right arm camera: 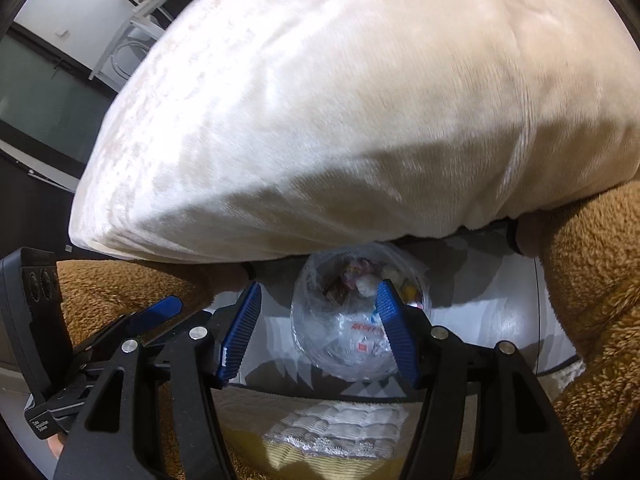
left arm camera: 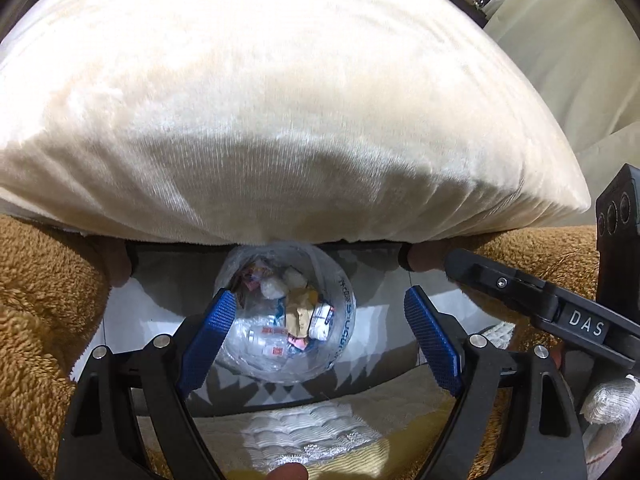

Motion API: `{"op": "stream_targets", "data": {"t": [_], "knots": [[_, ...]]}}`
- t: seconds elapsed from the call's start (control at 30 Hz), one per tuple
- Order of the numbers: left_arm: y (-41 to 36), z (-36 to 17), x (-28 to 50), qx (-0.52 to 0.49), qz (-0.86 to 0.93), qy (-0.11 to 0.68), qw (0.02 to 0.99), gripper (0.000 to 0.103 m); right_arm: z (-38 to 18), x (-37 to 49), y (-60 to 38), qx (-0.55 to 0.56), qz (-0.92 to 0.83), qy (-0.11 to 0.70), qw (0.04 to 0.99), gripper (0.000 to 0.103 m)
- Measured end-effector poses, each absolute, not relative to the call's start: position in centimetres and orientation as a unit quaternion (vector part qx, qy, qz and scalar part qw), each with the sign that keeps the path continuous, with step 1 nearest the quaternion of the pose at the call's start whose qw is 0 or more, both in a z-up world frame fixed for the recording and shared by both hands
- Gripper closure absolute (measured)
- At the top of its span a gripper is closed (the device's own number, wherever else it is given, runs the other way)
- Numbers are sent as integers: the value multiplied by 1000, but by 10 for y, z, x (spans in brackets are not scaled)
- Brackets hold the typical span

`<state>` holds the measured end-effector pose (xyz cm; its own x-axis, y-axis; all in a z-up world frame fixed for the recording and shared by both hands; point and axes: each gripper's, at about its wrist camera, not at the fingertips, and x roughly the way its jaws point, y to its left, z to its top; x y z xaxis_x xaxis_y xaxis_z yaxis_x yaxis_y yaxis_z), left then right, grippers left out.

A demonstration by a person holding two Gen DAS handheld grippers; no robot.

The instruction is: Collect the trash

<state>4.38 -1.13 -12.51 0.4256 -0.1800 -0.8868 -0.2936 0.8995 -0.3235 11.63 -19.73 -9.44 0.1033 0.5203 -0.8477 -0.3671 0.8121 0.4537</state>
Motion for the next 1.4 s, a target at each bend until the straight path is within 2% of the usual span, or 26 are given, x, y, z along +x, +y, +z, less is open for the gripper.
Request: {"op": "stream_targets", "data": {"t": [0.67,0.77,1.0,1.1,1.27,1.3,1.33,1.37,1.4], "knots": [[-22,-54,28,-128,38,393,910,18,-23,95,-208,40,342,432,834,43],[-20,-46,24,-126,40,374,918,14,-11,93,-212,30,344,400,849,43],[-14,-31,16,-127,39,337,932,13,9,81,-217,1,364,338,868,43],[-12,-28,11,-125,43,323,937,7,15,77,-218,-8,374,313,873,43],[-9,-24,6,-115,56,308,943,7,22,68,-219,-22,393,282,875,43],[-8,-23,6,-114,57,304,944,7,23,67,-219,-23,394,277,876,42],[-8,-22,4,-113,57,301,945,7,23,66,-220,-24,395,273,877,28],[-7,-22,3,-112,57,298,946,7,24,65,-222,-22,394,267,879,23],[-6,-21,2,-111,57,295,947,7,25,64,-223,-22,392,261,882,23]]}}
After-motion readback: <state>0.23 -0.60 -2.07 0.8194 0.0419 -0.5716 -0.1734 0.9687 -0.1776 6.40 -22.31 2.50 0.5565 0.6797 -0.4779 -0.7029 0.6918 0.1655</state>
